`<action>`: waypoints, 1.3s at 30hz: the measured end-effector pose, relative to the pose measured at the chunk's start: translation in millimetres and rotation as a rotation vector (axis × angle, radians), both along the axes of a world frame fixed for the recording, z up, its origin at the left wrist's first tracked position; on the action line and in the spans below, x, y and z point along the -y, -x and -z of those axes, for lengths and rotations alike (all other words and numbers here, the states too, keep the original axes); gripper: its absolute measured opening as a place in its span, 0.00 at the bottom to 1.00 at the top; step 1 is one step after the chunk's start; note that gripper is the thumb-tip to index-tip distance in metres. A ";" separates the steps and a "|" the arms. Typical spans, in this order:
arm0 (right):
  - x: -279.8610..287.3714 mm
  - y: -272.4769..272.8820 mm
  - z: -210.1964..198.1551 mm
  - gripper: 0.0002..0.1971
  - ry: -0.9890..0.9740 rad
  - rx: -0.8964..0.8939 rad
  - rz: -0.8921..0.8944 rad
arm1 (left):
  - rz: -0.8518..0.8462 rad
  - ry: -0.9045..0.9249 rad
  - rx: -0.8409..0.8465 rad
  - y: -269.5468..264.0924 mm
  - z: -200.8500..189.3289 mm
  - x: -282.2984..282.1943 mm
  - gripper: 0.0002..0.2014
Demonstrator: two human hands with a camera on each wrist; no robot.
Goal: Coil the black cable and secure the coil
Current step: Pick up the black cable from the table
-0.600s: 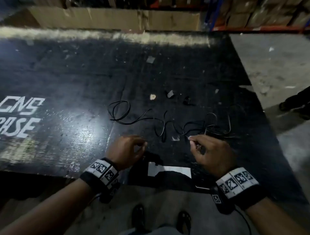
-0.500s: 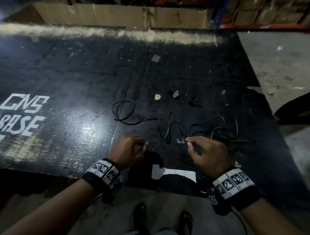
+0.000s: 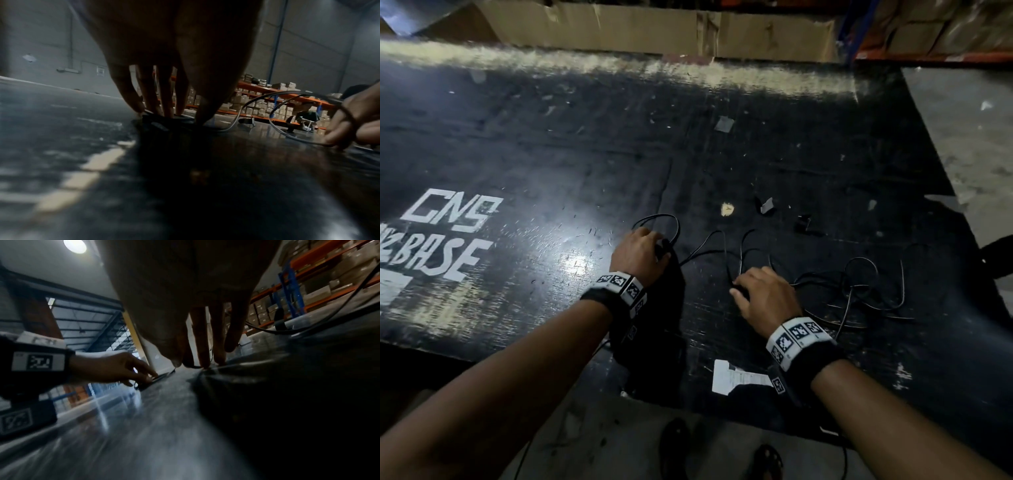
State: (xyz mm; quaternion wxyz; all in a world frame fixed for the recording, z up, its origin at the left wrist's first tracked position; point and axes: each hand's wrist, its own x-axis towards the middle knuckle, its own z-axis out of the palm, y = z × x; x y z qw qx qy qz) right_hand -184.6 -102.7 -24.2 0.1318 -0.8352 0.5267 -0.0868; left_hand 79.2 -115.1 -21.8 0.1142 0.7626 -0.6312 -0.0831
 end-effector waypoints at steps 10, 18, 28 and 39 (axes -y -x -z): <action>3.1 10.6 -30.5 0.14 -0.077 0.095 0.061 | 0.057 0.147 -0.490 4.3 -29.3 10.2 0.04; -2.1 3.8 -115.7 0.23 0.324 0.452 -0.009 | 0.371 0.145 -0.709 29.3 -112.0 -22.4 0.05; -1.2 17.6 -131.6 0.08 0.248 0.639 -0.010 | 0.203 0.439 -0.676 37.3 -135.9 -54.3 0.15; -40.0 9.8 -112.3 0.02 0.138 0.832 0.027 | 0.333 0.268 -1.293 109.3 -141.1 -75.3 0.17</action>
